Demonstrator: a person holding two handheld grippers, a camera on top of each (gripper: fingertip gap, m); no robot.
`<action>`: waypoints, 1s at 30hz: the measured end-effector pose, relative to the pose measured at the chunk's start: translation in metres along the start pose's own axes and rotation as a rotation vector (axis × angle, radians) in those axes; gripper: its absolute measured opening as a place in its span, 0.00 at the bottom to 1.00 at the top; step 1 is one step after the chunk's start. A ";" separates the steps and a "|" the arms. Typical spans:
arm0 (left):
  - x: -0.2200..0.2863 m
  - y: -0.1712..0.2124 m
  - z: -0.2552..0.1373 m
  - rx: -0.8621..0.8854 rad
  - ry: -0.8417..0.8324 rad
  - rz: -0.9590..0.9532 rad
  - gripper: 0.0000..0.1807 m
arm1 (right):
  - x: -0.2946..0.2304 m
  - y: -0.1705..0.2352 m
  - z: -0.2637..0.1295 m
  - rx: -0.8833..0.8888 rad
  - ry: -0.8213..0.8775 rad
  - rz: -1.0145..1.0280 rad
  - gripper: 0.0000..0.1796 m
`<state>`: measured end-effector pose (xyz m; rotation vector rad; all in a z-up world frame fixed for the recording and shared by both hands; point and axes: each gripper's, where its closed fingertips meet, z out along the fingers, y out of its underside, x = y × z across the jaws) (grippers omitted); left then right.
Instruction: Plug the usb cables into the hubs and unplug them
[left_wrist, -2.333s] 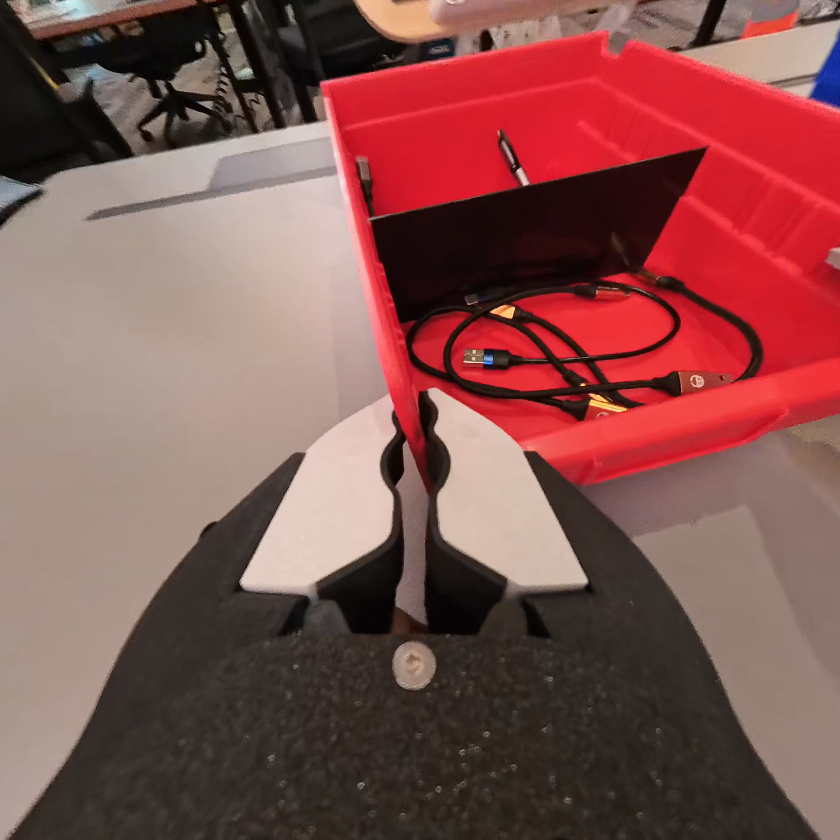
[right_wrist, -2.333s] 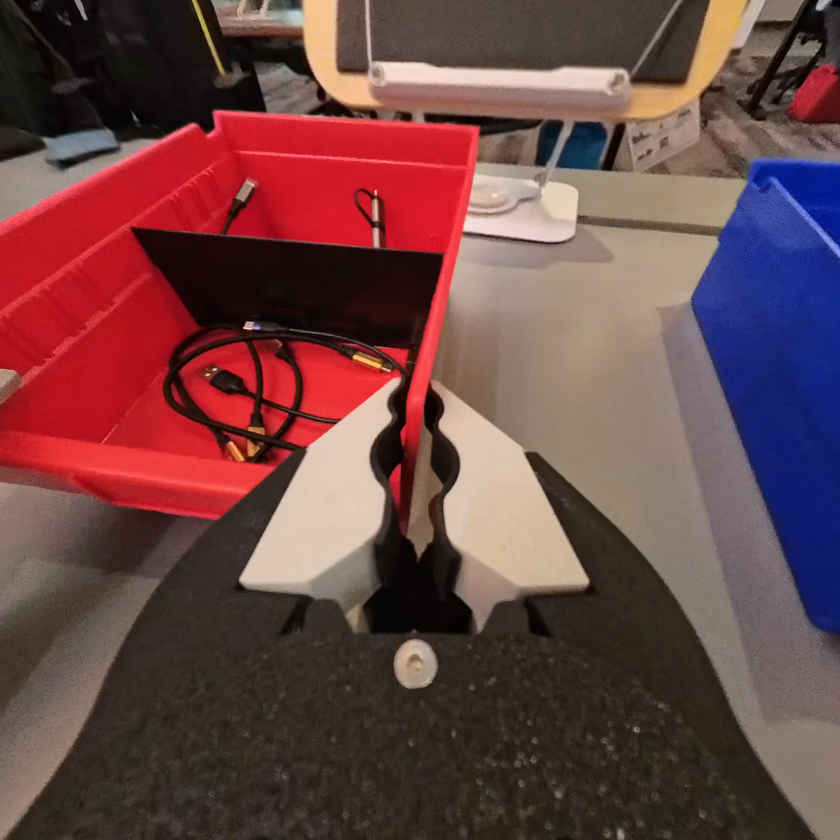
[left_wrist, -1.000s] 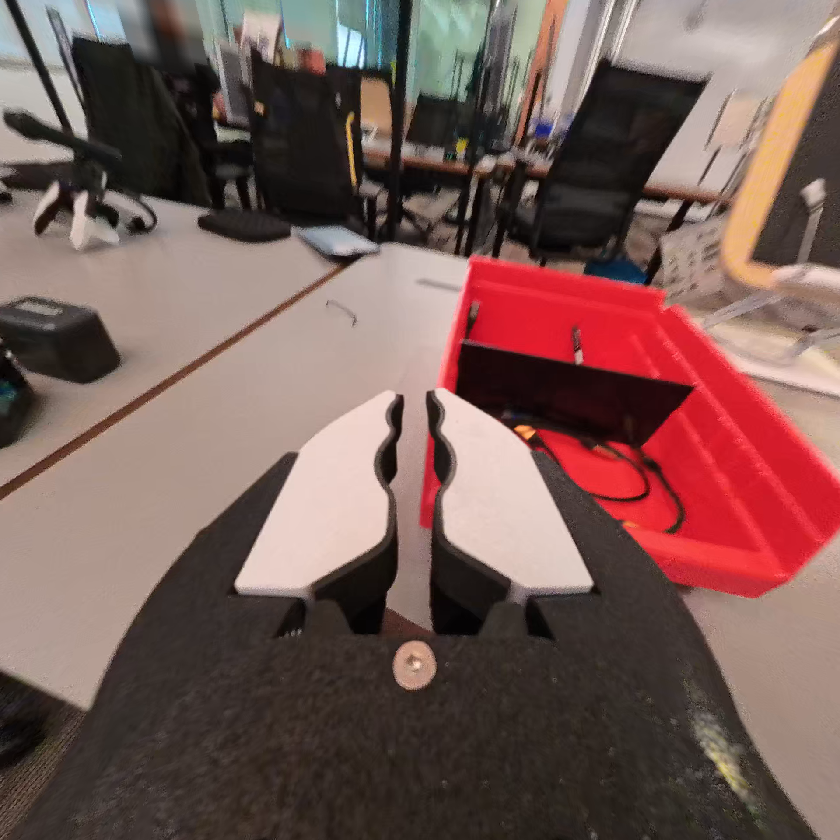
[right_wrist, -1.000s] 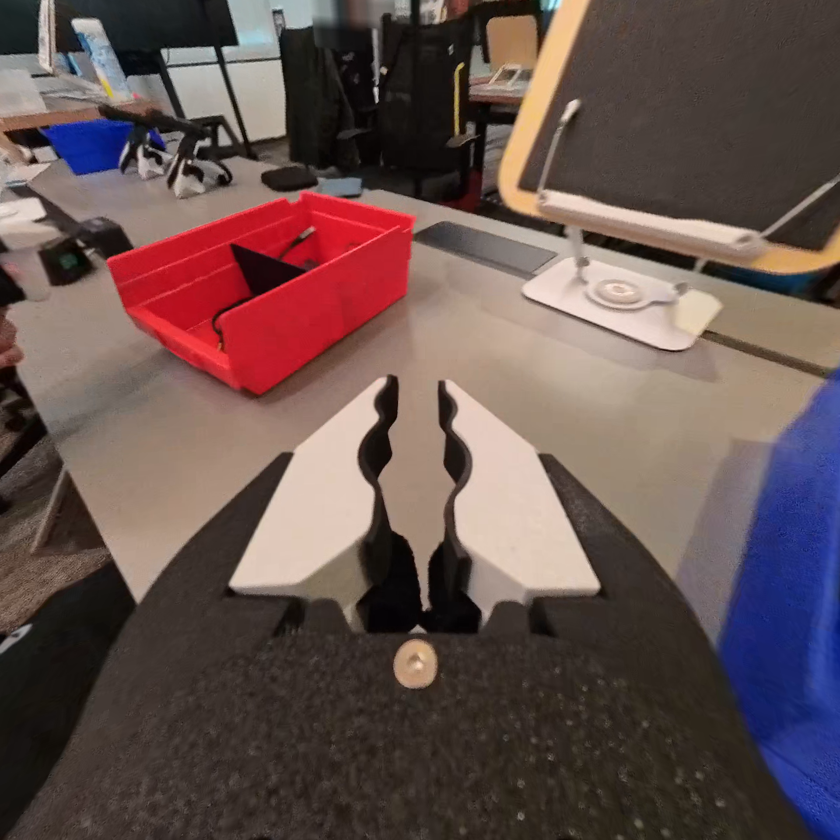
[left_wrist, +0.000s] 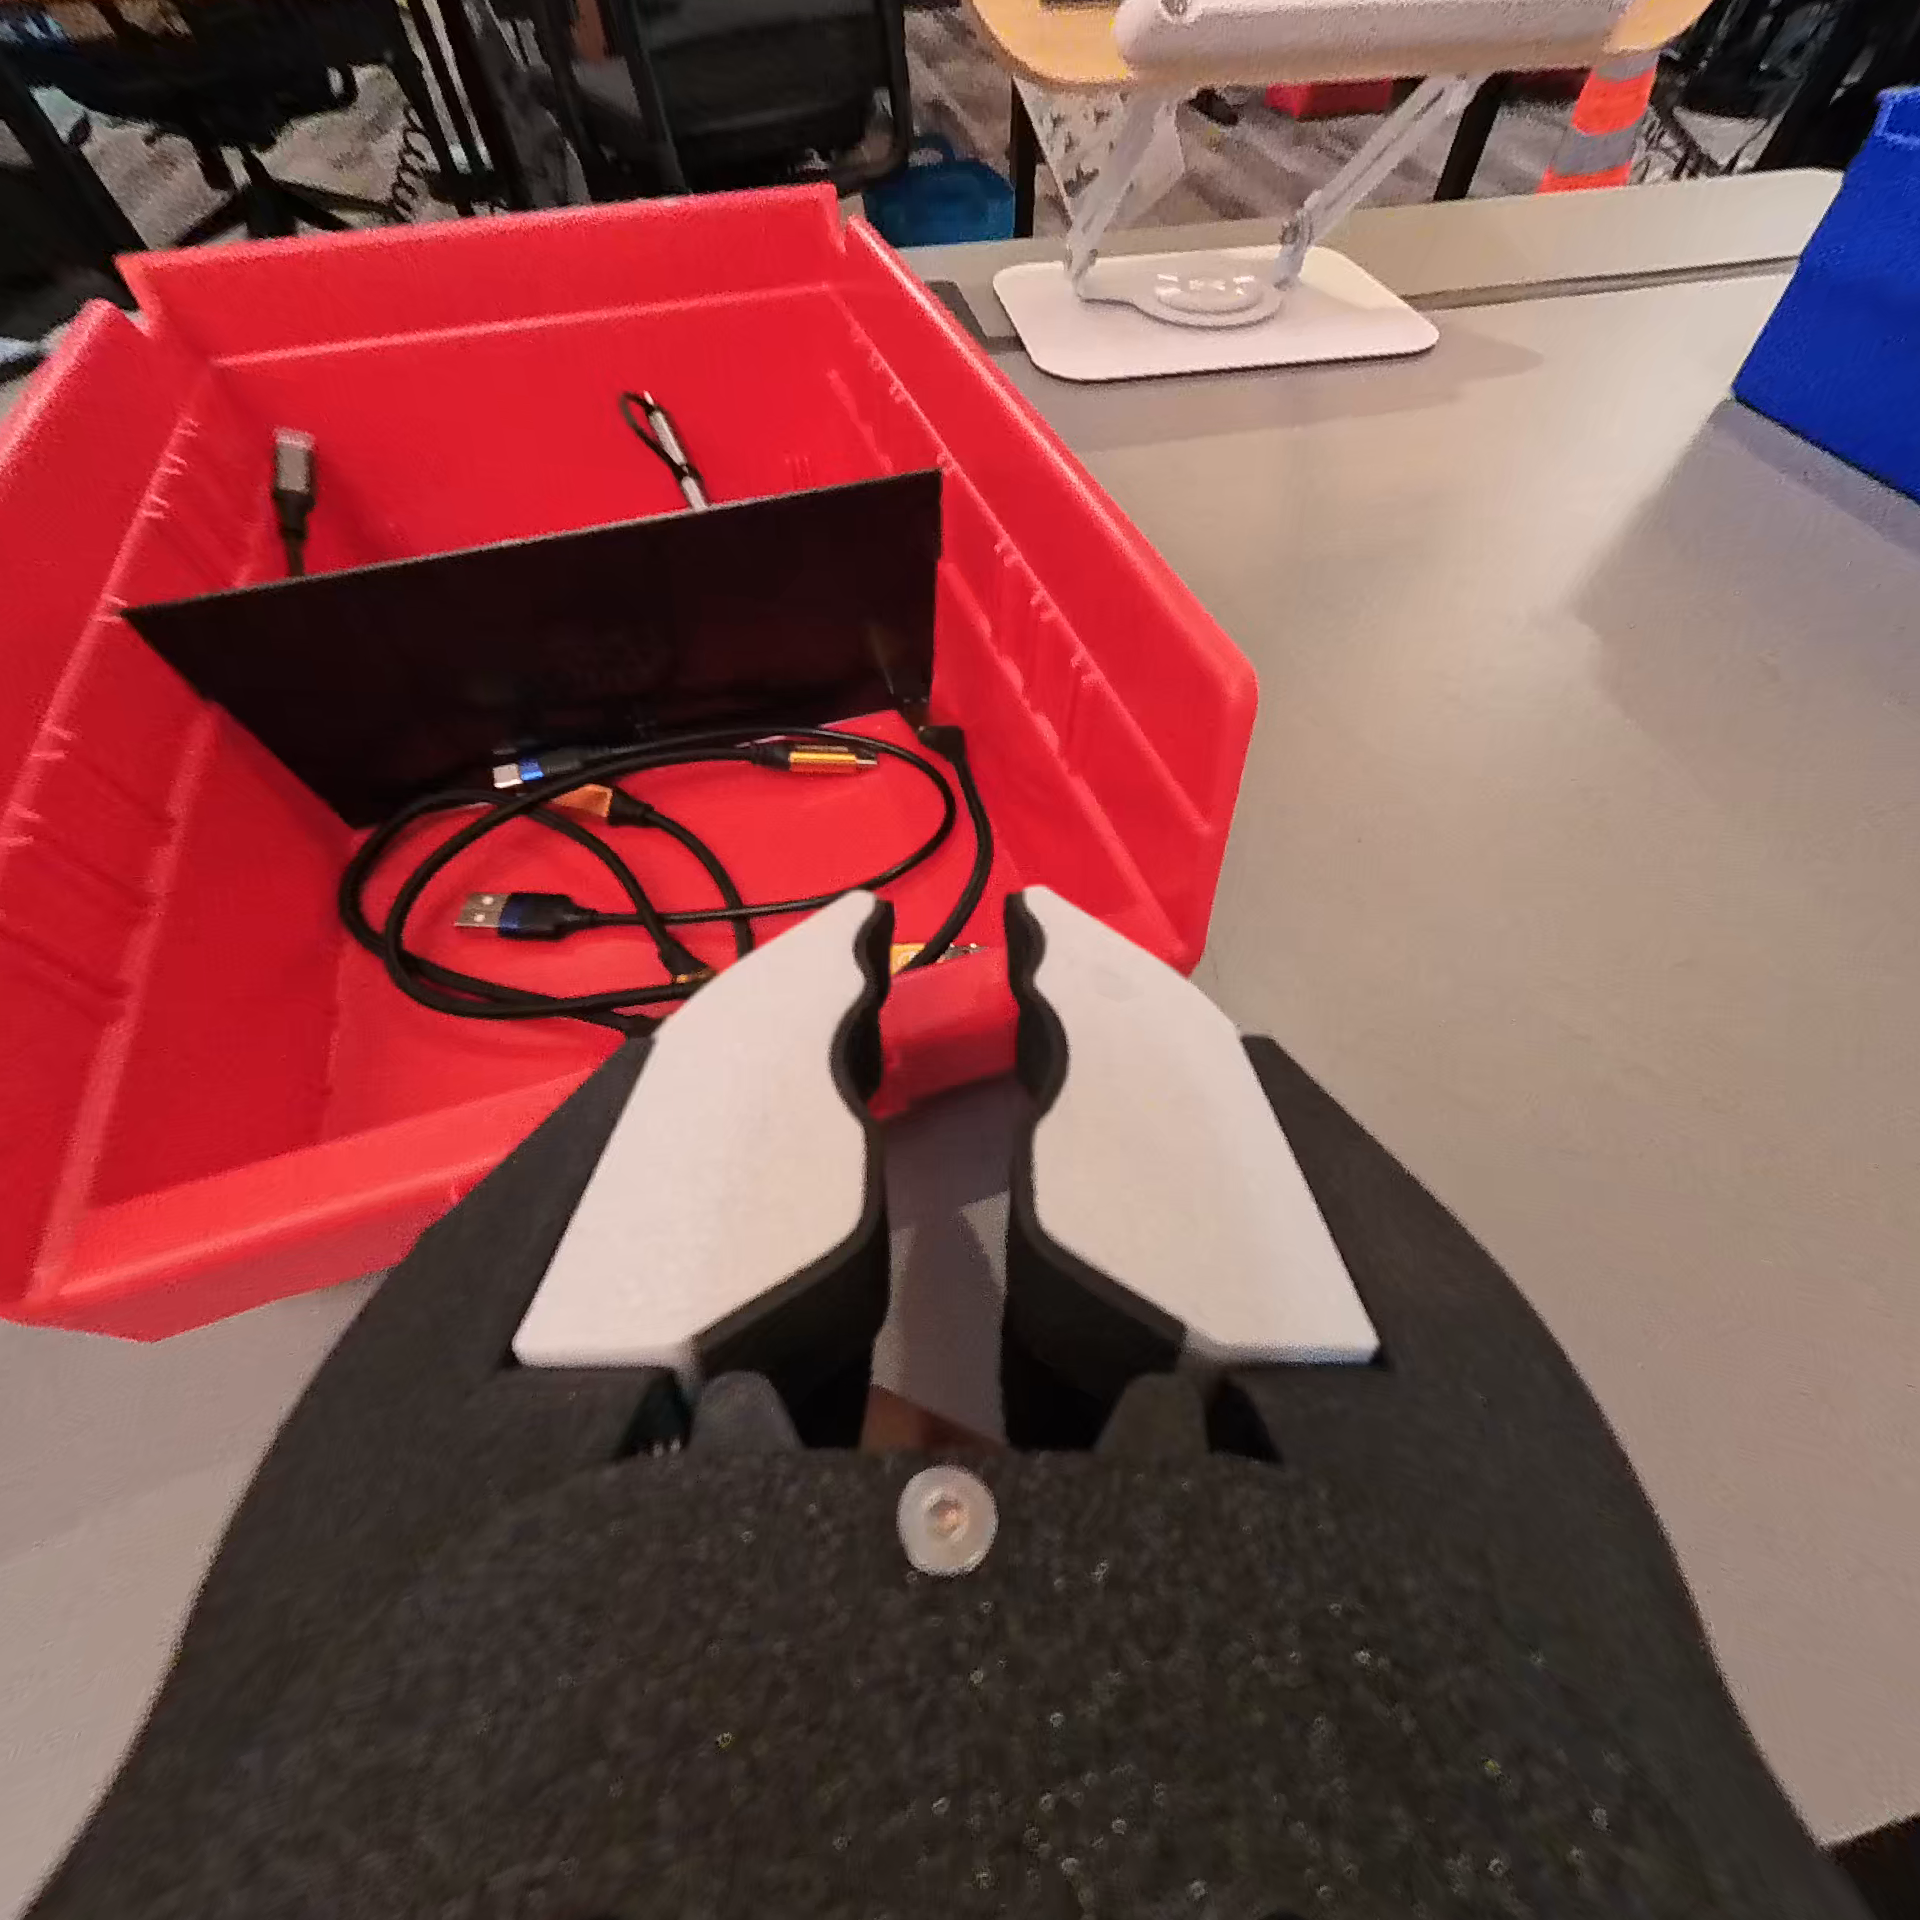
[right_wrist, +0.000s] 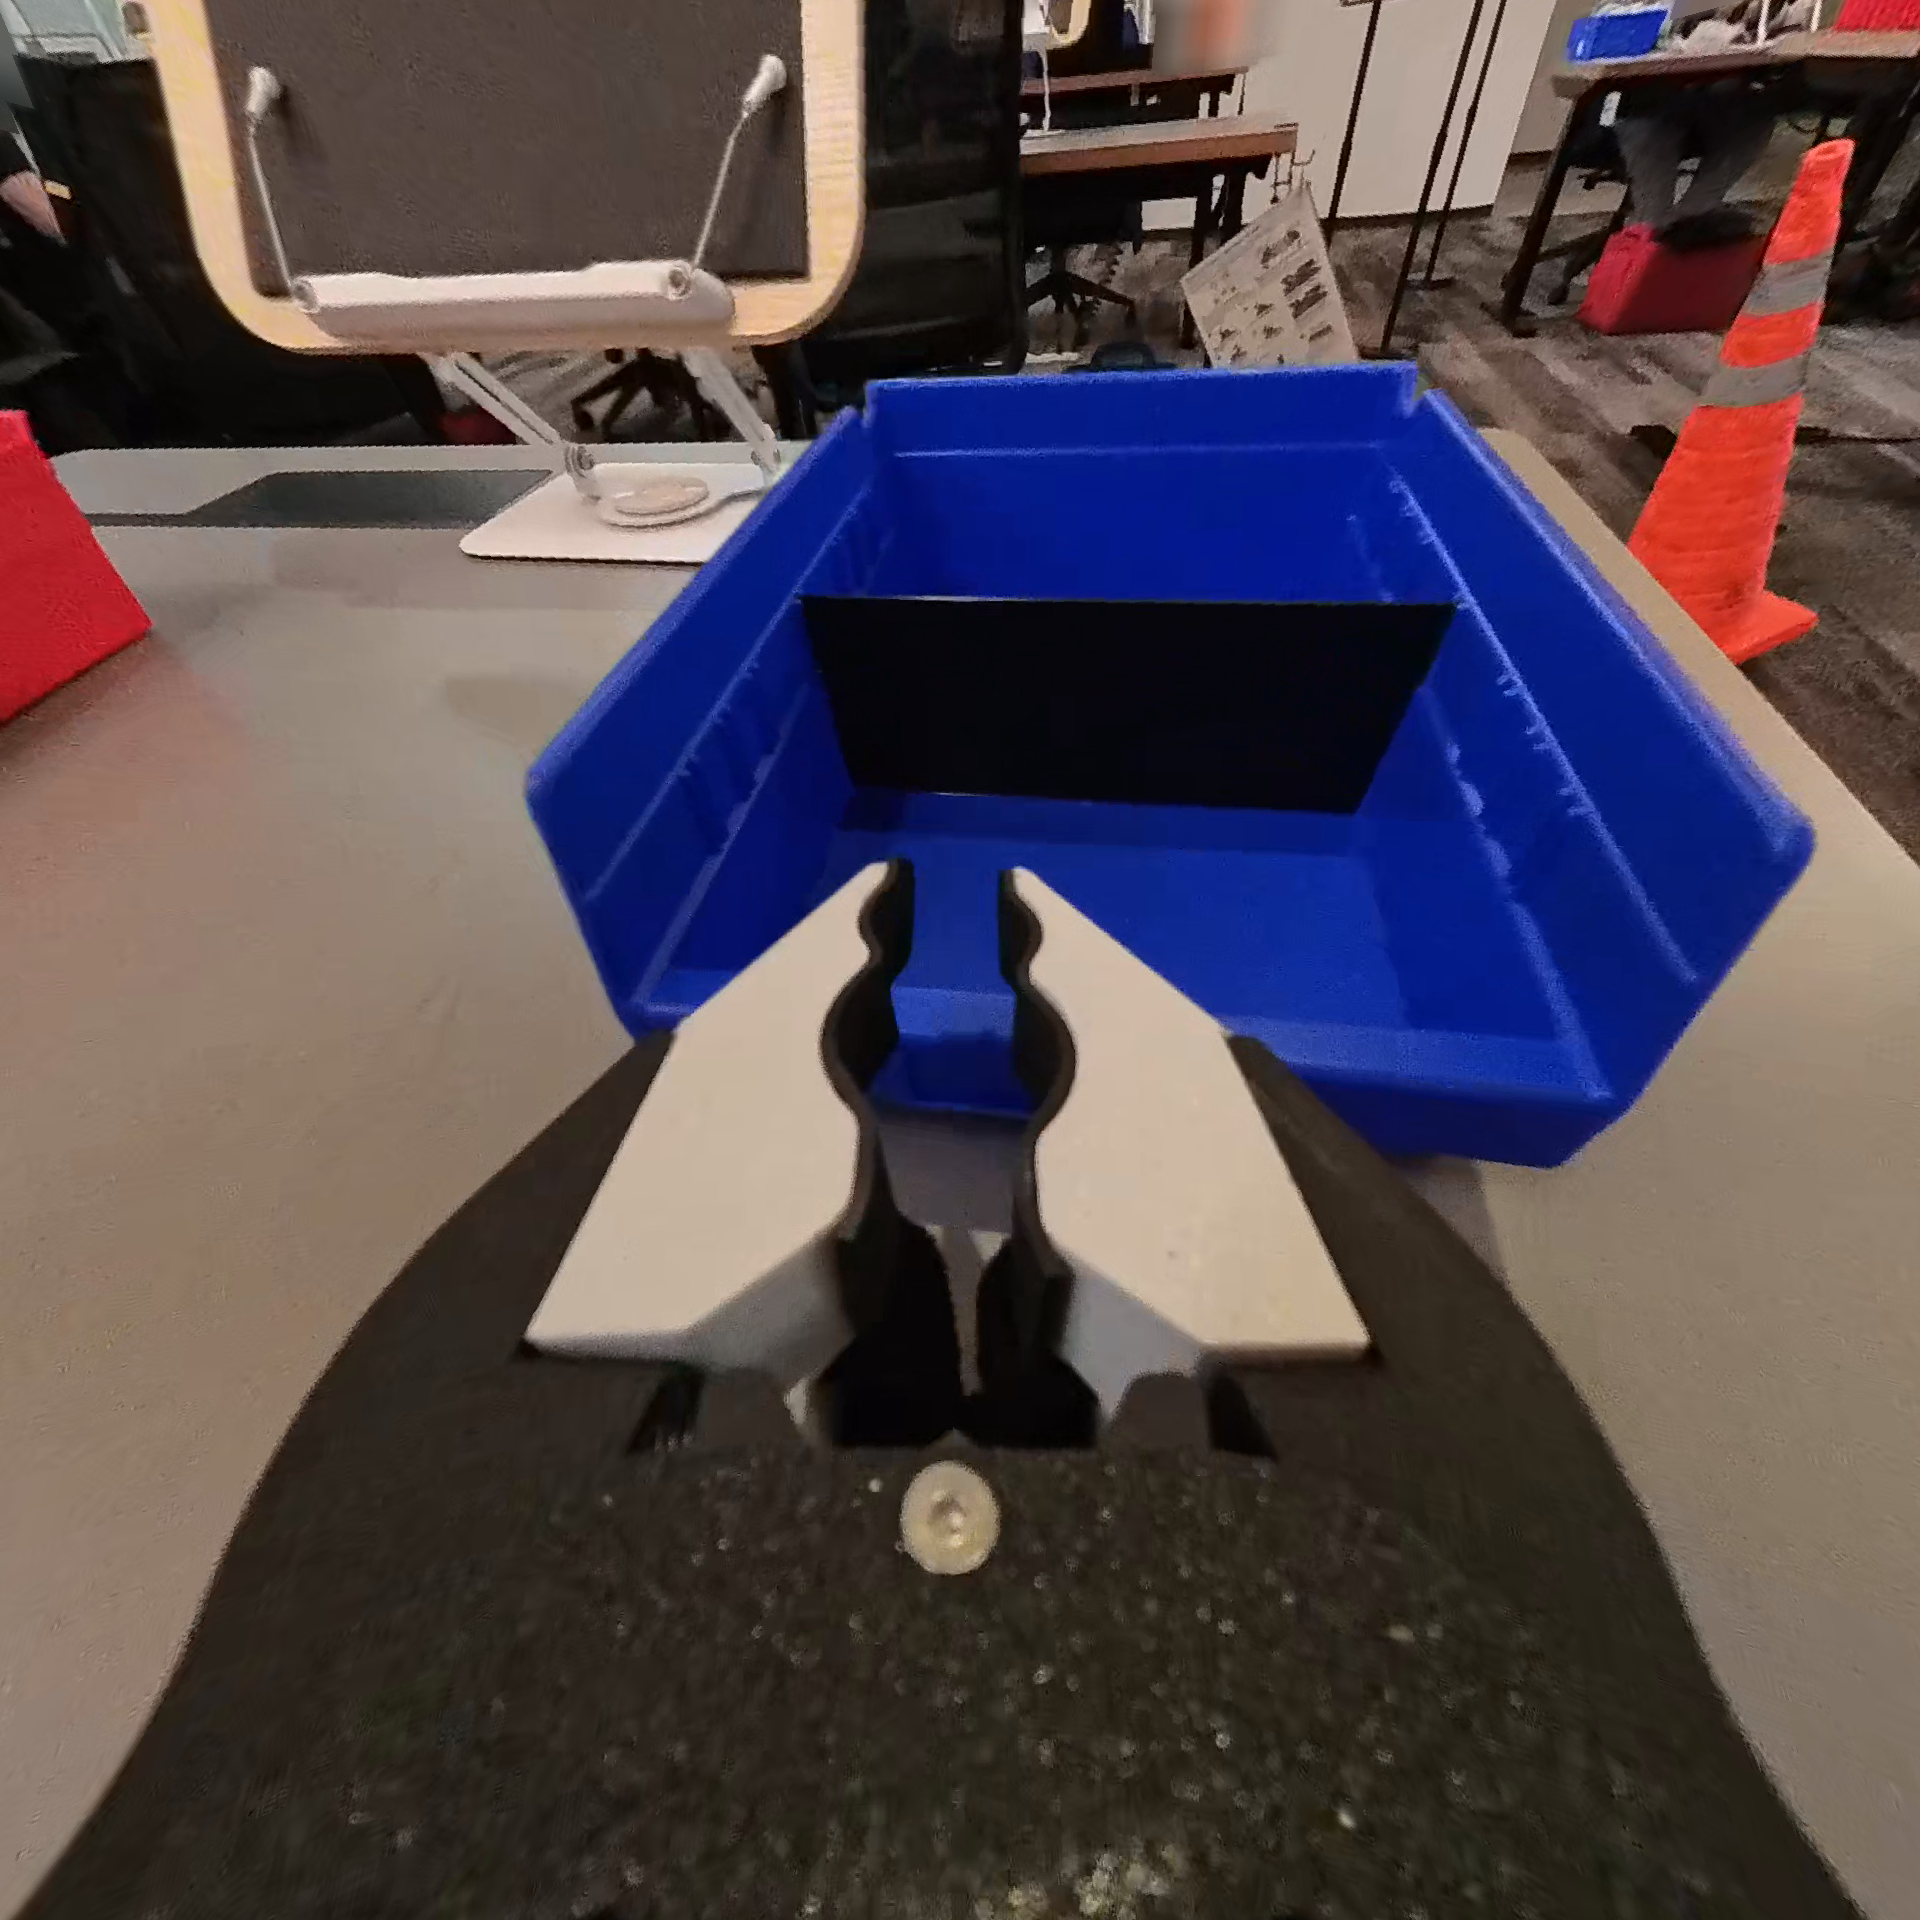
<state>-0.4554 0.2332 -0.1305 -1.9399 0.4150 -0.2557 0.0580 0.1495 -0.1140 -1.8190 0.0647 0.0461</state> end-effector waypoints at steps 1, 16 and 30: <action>0.001 0.001 0.000 -0.009 0.008 -0.004 0.12 | -0.004 -0.001 0.000 0.005 -0.011 -0.016 0.08; -0.064 -0.093 0.035 -0.403 0.233 0.359 0.17 | -0.040 0.003 0.006 0.000 -0.162 -0.047 0.07; -0.162 -0.022 0.147 -1.214 0.583 1.201 0.23 | -0.043 0.013 0.012 -0.053 -0.175 -0.066 0.07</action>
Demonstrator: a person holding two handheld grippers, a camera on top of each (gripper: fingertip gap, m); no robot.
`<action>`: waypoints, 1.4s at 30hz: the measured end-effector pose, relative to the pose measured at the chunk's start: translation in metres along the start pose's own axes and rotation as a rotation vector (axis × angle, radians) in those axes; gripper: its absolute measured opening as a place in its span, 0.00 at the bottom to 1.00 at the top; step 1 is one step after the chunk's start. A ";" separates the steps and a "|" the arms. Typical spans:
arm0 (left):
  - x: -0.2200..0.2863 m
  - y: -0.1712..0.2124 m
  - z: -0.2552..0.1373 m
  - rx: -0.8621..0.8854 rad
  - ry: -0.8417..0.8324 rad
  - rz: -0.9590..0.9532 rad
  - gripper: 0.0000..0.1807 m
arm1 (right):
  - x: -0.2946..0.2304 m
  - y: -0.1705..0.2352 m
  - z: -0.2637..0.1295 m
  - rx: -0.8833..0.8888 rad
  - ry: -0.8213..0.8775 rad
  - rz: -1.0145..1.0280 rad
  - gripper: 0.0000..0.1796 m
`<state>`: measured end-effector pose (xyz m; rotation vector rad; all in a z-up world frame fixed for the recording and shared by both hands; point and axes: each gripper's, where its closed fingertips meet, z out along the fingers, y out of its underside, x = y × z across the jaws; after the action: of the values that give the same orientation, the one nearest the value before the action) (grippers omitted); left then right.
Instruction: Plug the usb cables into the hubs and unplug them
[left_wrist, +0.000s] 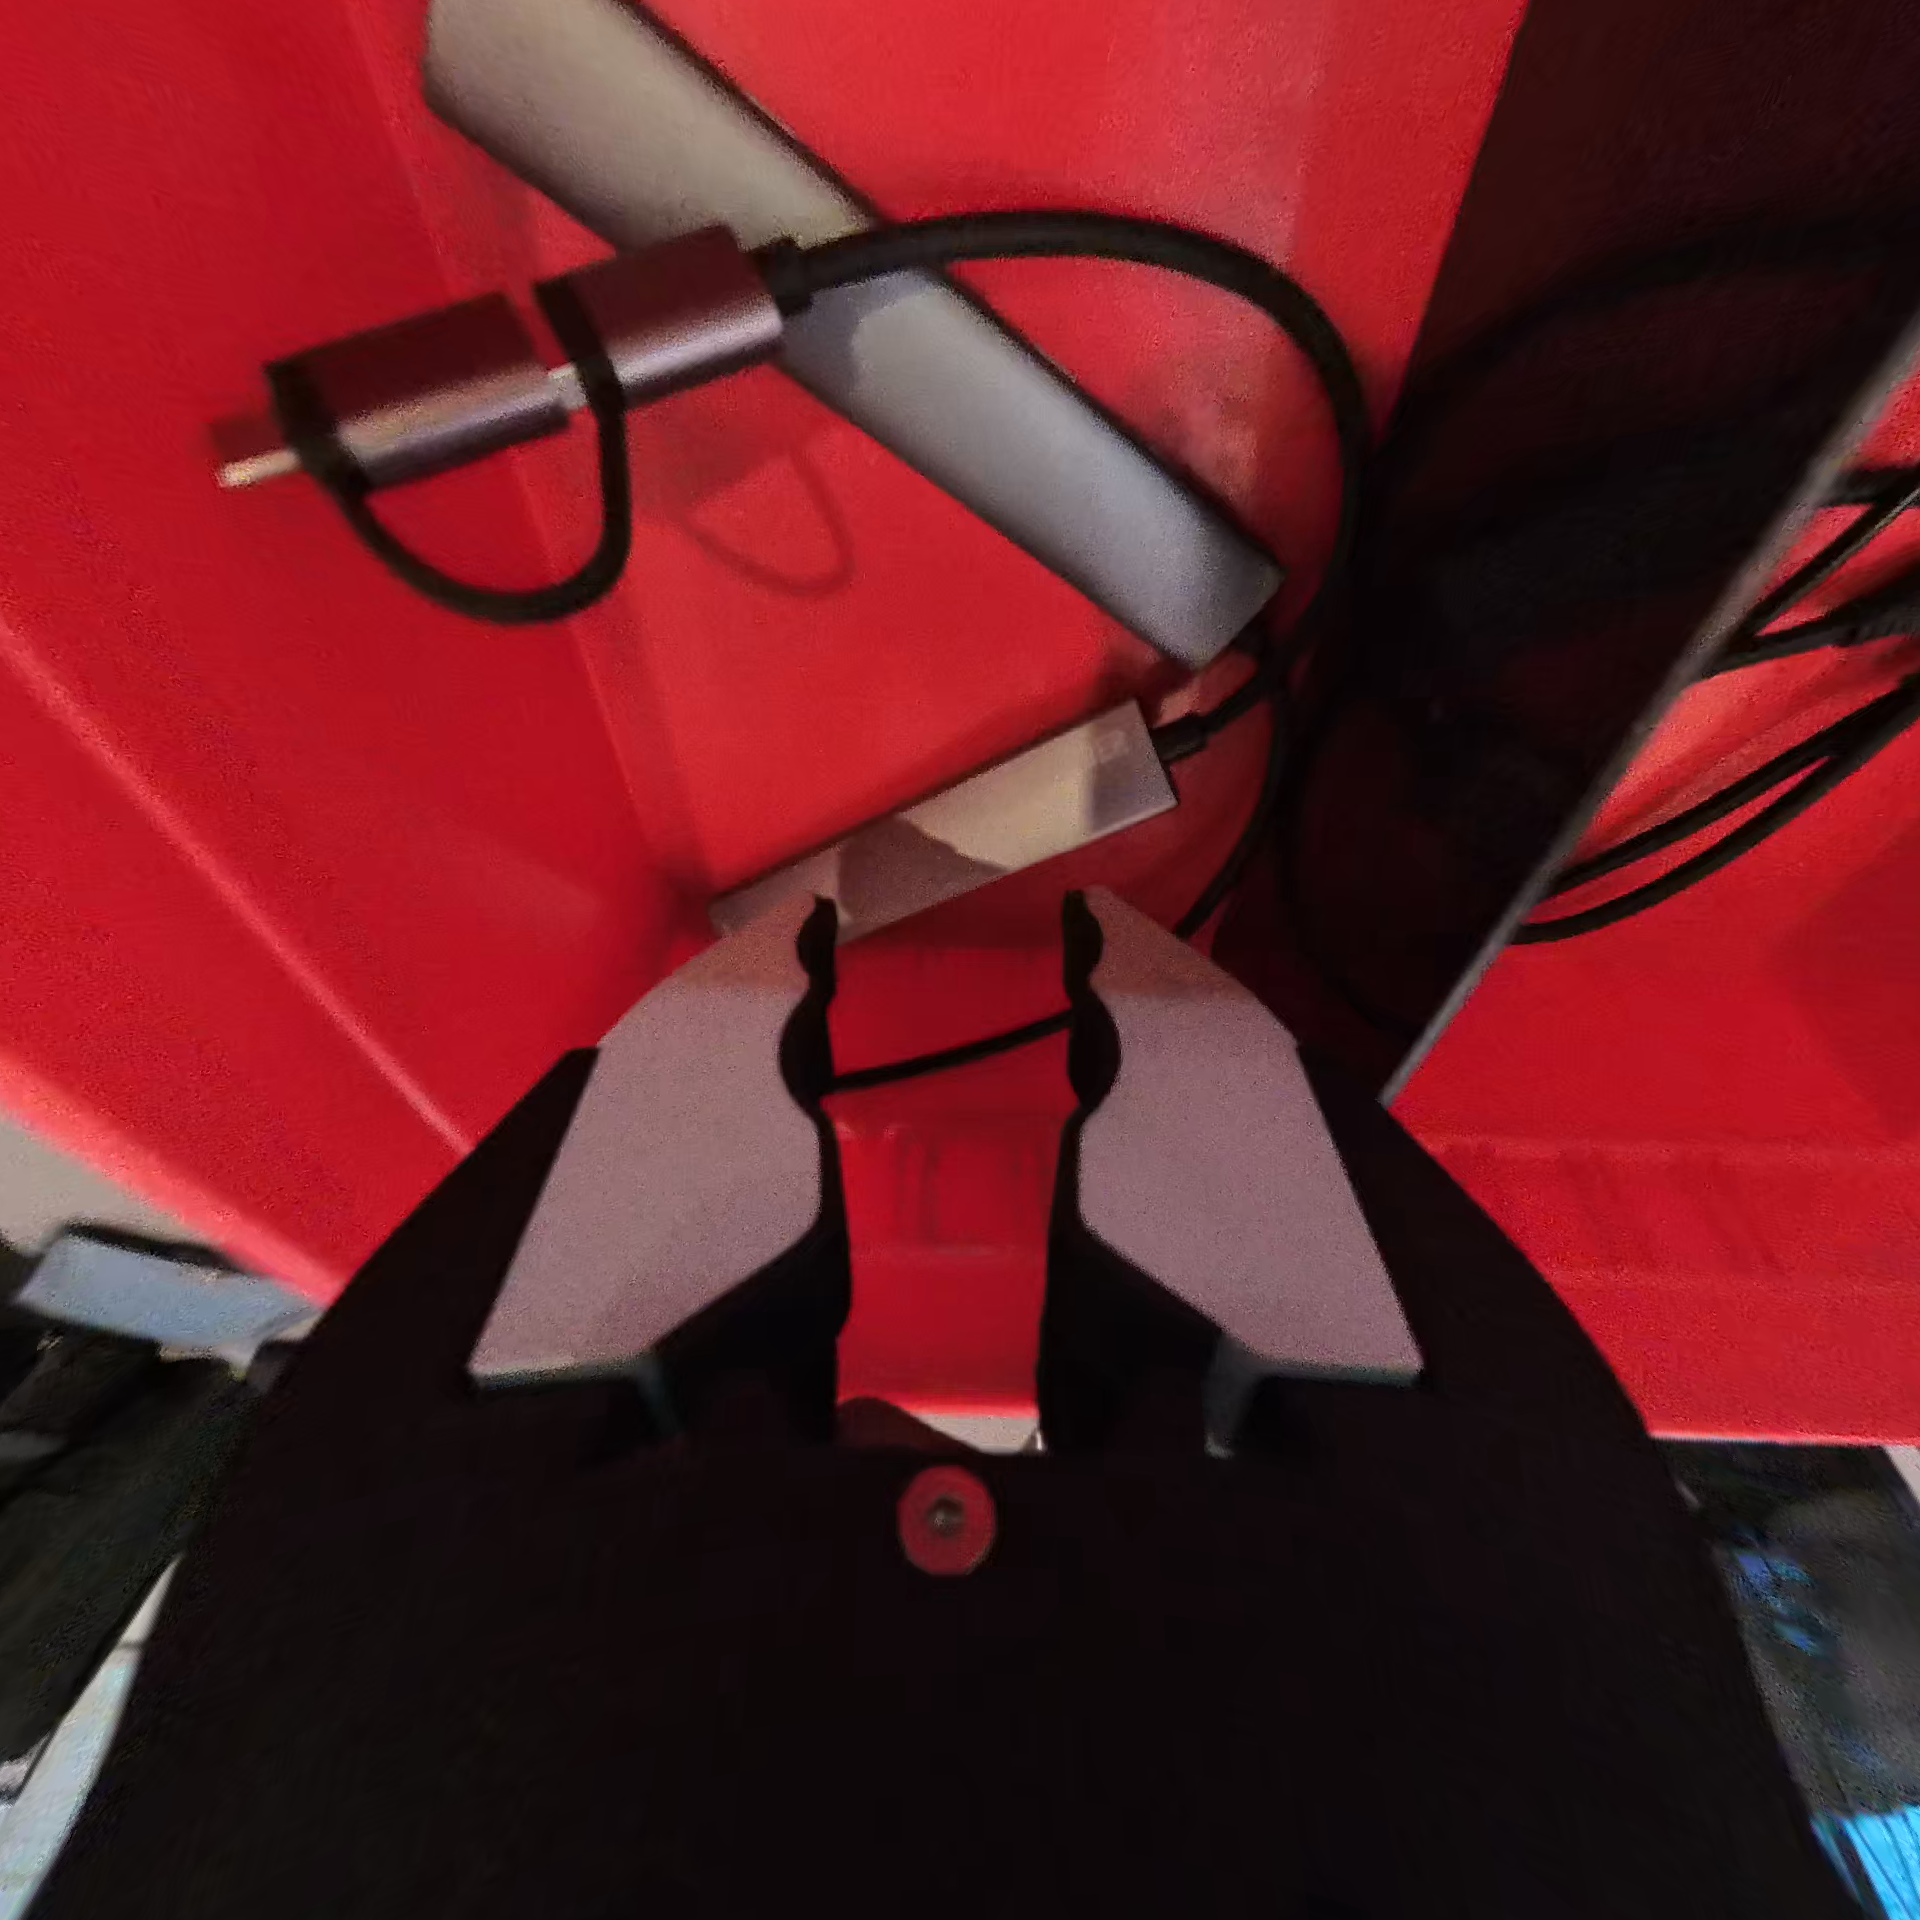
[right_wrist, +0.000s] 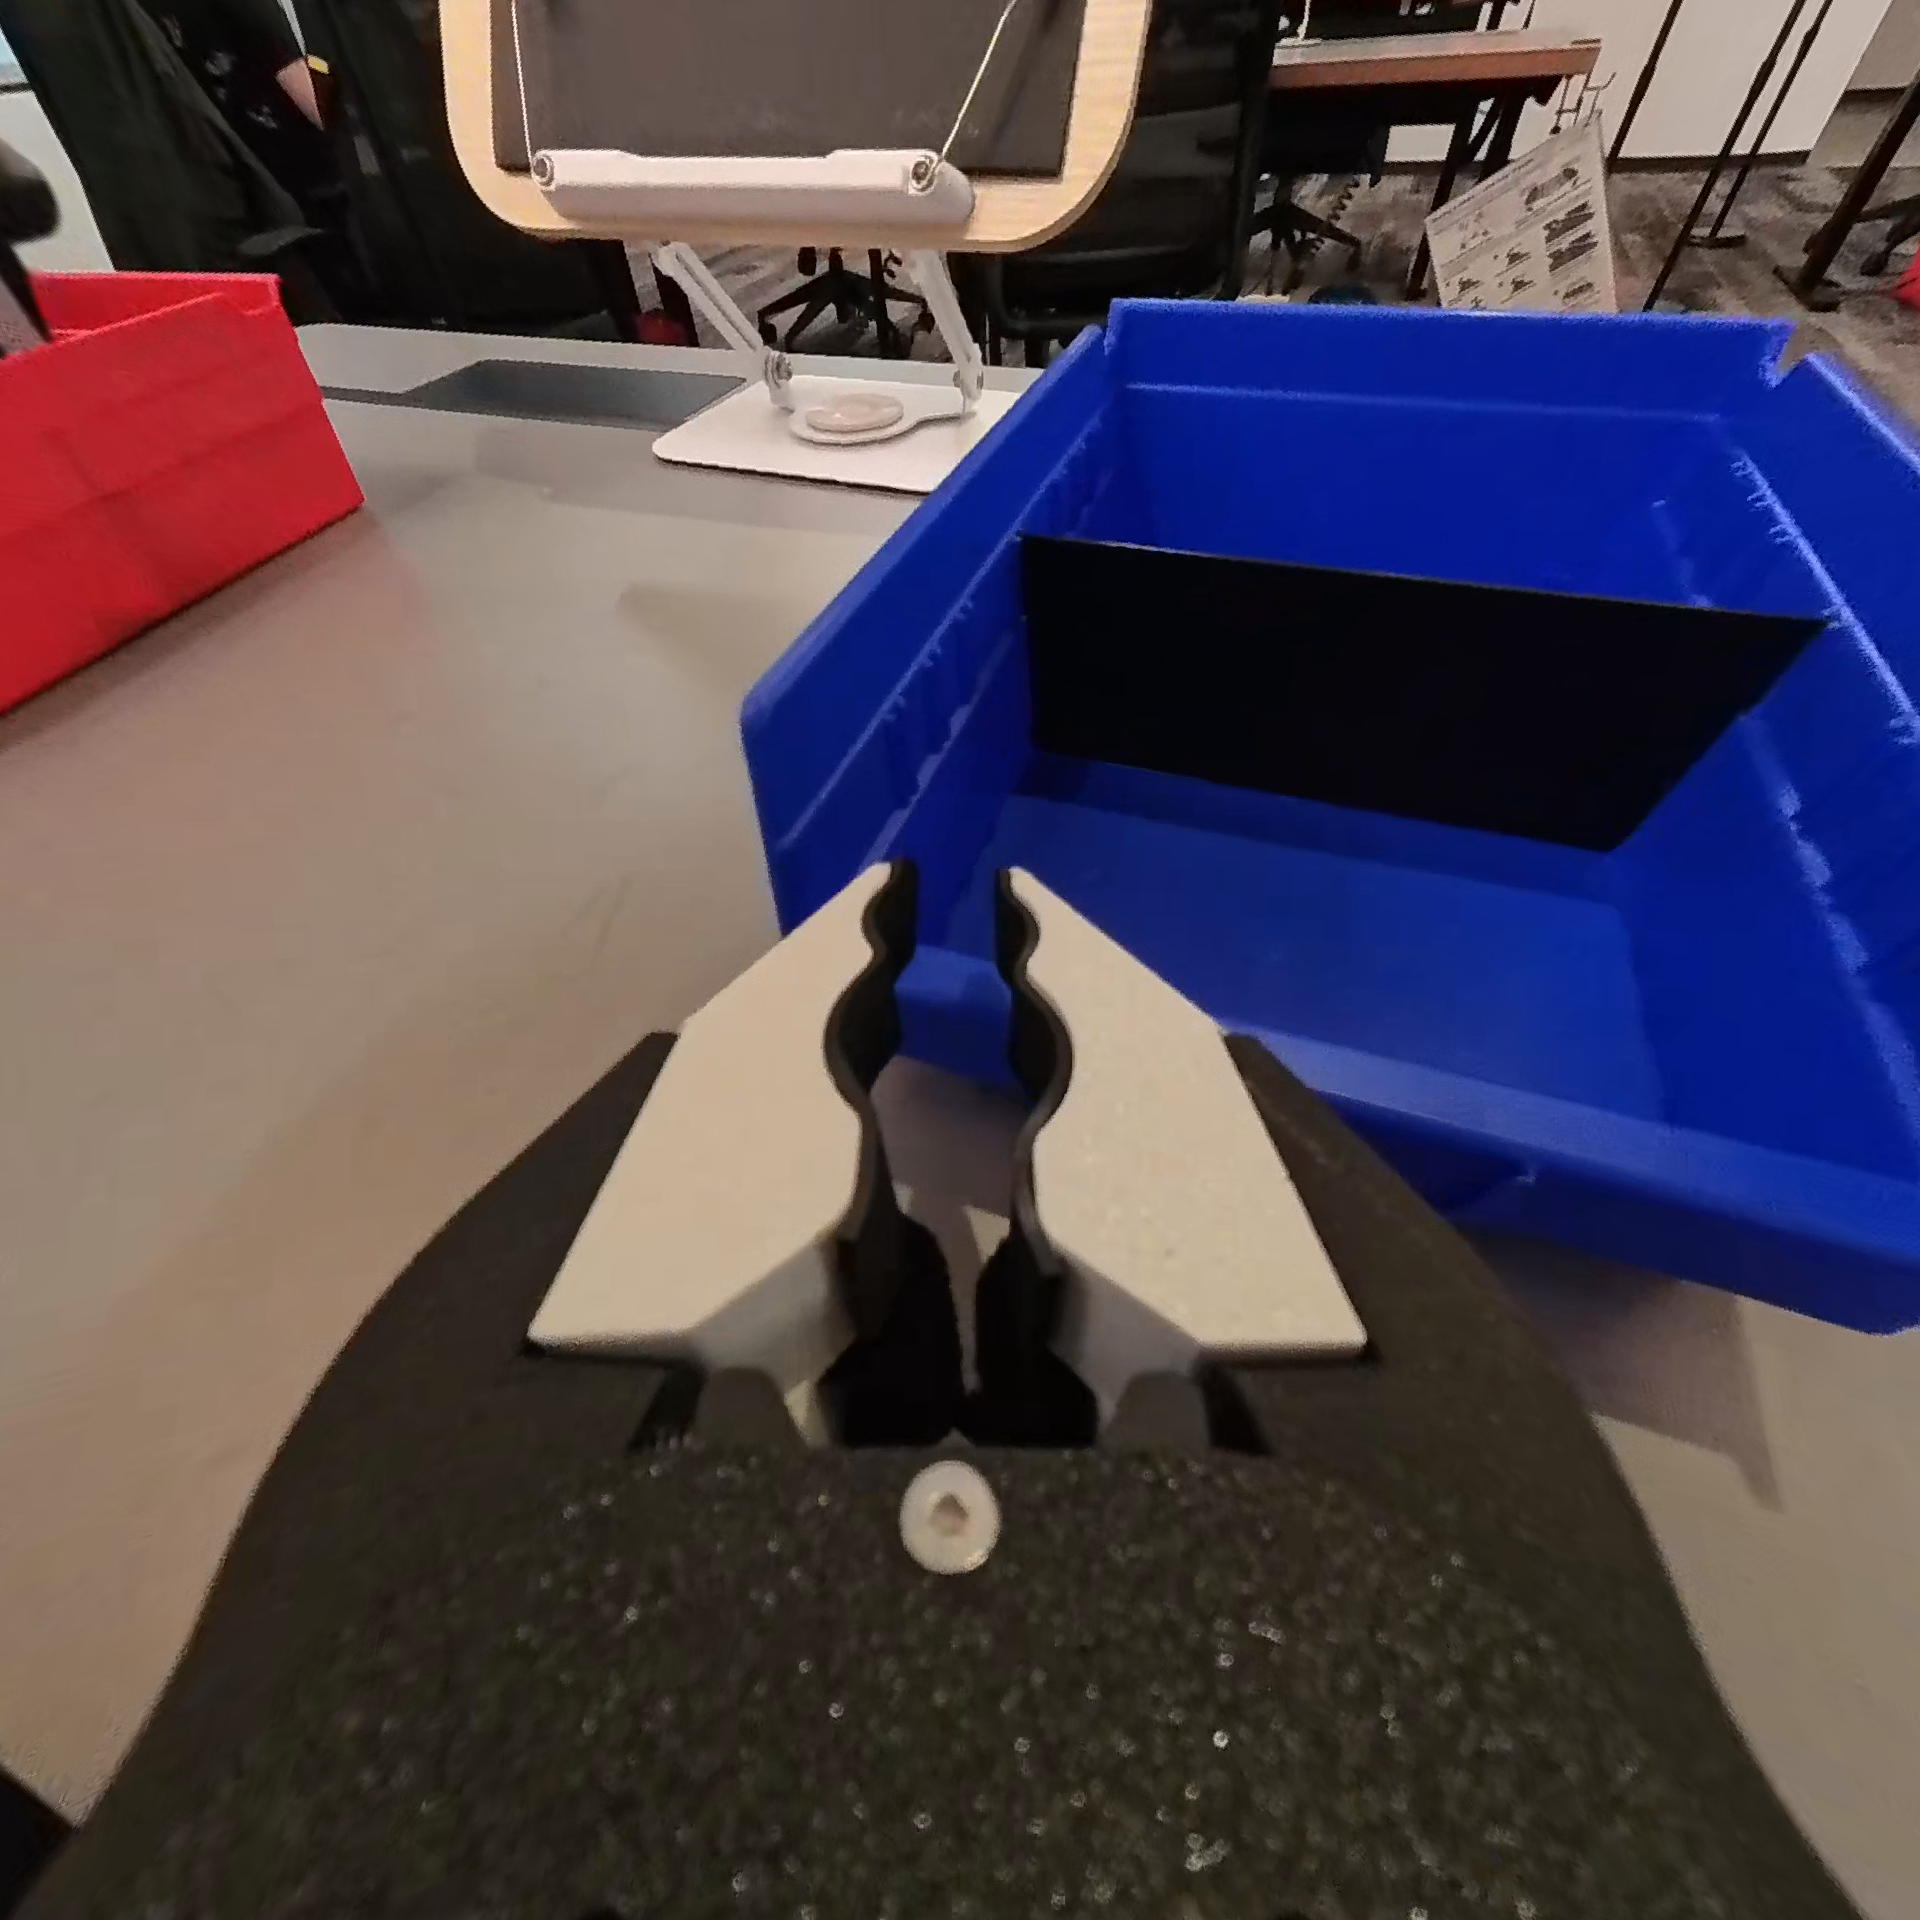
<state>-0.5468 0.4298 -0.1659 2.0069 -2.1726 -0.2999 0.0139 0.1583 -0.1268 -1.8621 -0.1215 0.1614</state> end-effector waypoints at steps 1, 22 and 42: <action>0.001 0.000 0.006 -0.022 0.033 0.012 0.23 | 0.000 0.001 0.000 -0.003 0.002 -0.001 0.08; -0.001 -0.007 -0.011 0.052 -0.319 0.238 0.04 | -0.009 0.004 -0.001 -0.014 -0.029 0.034 0.07; 0.118 -0.205 -0.252 0.226 -1.418 0.463 0.04 | -0.132 -0.068 0.002 0.092 -0.394 -0.125 0.18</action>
<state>-0.2938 0.2886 0.0230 1.2900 -3.3804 -1.8988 -0.1166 0.1580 -0.0553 -1.7066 -0.4929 0.4393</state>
